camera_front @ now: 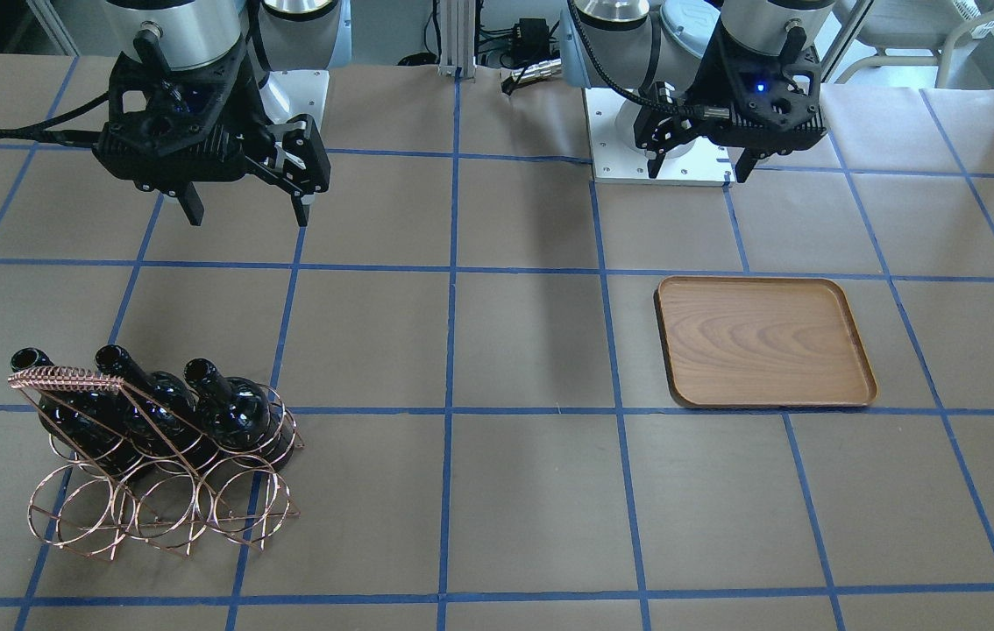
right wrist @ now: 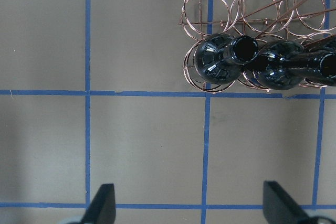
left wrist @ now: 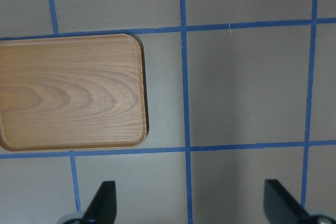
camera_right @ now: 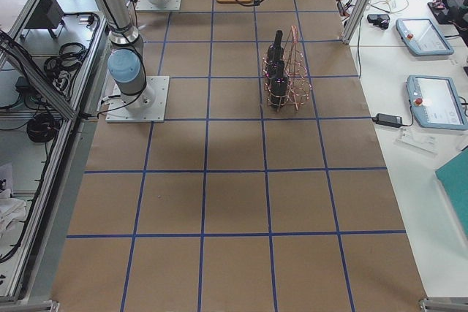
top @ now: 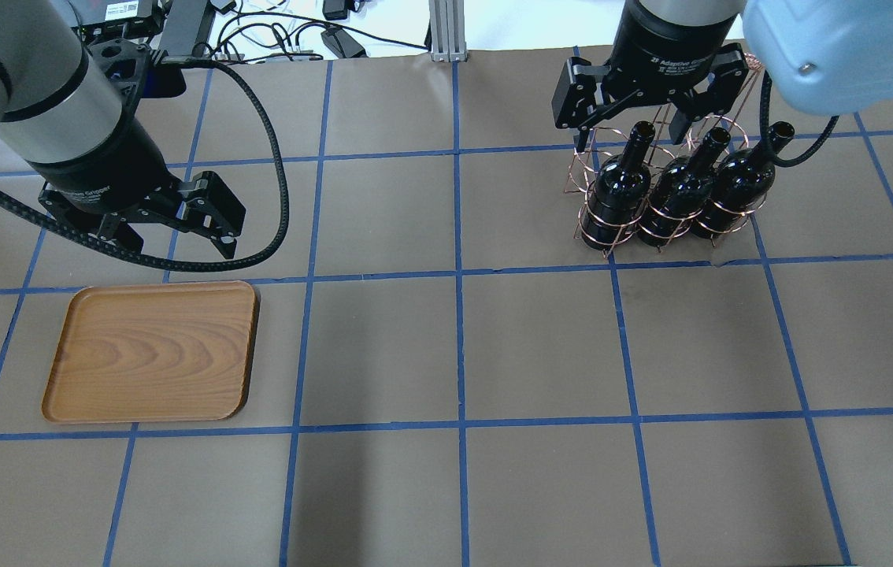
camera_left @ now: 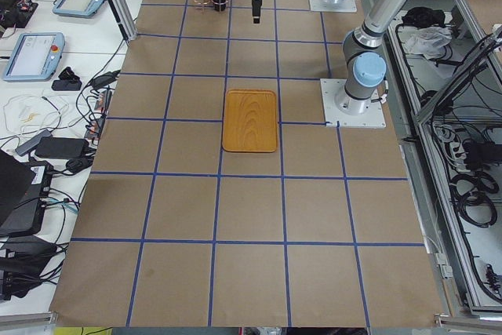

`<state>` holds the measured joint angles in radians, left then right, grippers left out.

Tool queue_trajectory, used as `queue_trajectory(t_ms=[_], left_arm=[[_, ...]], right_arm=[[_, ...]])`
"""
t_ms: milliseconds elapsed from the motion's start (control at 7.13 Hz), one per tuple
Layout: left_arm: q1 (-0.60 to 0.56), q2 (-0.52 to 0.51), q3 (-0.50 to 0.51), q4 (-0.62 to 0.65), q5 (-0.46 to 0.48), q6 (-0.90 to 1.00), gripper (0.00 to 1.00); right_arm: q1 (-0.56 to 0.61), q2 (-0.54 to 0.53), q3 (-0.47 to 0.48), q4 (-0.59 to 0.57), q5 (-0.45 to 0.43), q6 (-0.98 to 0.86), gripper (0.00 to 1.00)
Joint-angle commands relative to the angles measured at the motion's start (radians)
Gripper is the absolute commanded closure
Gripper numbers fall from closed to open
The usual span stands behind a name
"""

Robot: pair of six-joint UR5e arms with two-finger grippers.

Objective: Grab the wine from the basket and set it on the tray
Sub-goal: 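Lower the right gripper over the middle bottle in the copper rack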

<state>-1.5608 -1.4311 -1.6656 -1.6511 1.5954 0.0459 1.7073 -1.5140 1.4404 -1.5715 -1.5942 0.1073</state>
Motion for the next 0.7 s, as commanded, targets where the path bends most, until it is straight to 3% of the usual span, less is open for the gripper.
queue_trajectory(t_ms=[0,561], left_arm=[[-0.002,-0.002,0.000,-0.001,0.000,-0.001,0.00],[-0.002,-0.002,0.000,-0.001,-0.002,0.000,0.00]], right_arm=[[-0.003,0.001,0.000,-0.002,-0.001,0.000,0.00],[-0.021,0.003,-0.005,0.024,-0.001,-0.024,0.00]])
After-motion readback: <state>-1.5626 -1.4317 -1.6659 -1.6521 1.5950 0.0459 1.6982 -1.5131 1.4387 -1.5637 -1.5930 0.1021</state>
